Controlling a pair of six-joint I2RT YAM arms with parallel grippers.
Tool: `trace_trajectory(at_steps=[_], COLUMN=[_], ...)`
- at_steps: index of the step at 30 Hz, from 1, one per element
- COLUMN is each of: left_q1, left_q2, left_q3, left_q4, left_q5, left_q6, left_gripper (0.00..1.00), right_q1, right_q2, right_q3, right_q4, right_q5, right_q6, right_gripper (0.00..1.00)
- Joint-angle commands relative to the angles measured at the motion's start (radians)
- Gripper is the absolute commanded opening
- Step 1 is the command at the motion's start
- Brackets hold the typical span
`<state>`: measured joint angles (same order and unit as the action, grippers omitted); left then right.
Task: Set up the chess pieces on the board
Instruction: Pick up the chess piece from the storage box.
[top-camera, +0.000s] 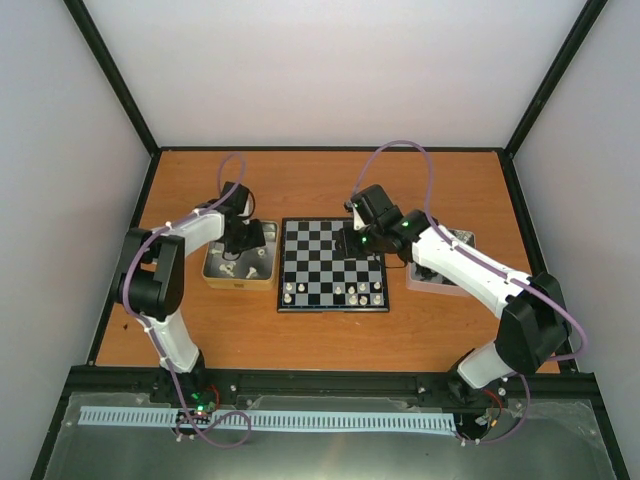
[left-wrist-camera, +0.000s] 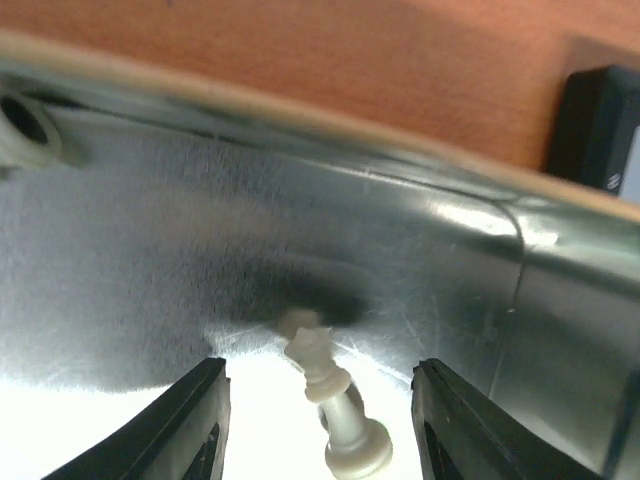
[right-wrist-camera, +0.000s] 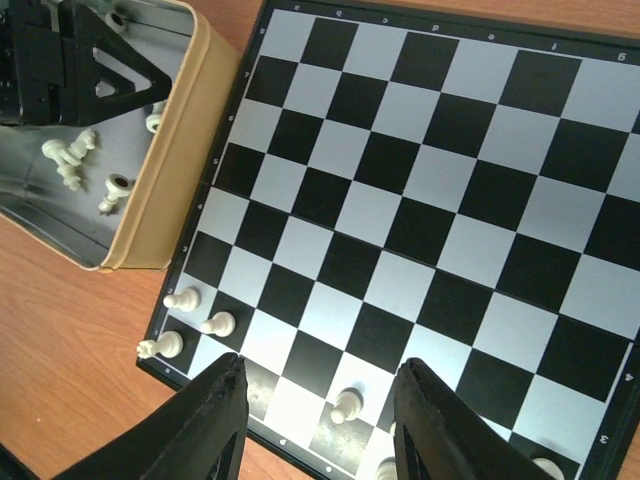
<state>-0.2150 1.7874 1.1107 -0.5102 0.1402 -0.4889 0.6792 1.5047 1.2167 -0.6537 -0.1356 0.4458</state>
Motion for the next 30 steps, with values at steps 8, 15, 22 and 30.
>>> trace_trajectory(at_steps=[8,15,22,30], left_q1=[-0.046,-0.046,-0.046,-0.046], left_q2=[0.009,0.02,0.041,-0.011], left_q3=[0.002,-0.03,-0.031,-0.043], left_q4=[-0.088,-0.062,-0.069,-0.069], left_q5=[-0.069,-0.071,-0.081,-0.086], left_q6=[-0.04,-0.015,-0.008,0.048], left_gripper=[0.39,0.26,0.21,0.08], right_q1=[-0.004,-0.004,-0.004,-0.006], right_q2=[0.006,0.012,0.007,0.005], right_q3=[-0.013,-0.011,-0.016,0.0], right_q4=[0.002,0.001,-0.005,-0.005], right_q5=[0.053,0.06,0.078,0.06], right_q6=[-0.02,-0.015,-0.005,-0.002], right_gripper=[0.41,0.39,0.38,0.39])
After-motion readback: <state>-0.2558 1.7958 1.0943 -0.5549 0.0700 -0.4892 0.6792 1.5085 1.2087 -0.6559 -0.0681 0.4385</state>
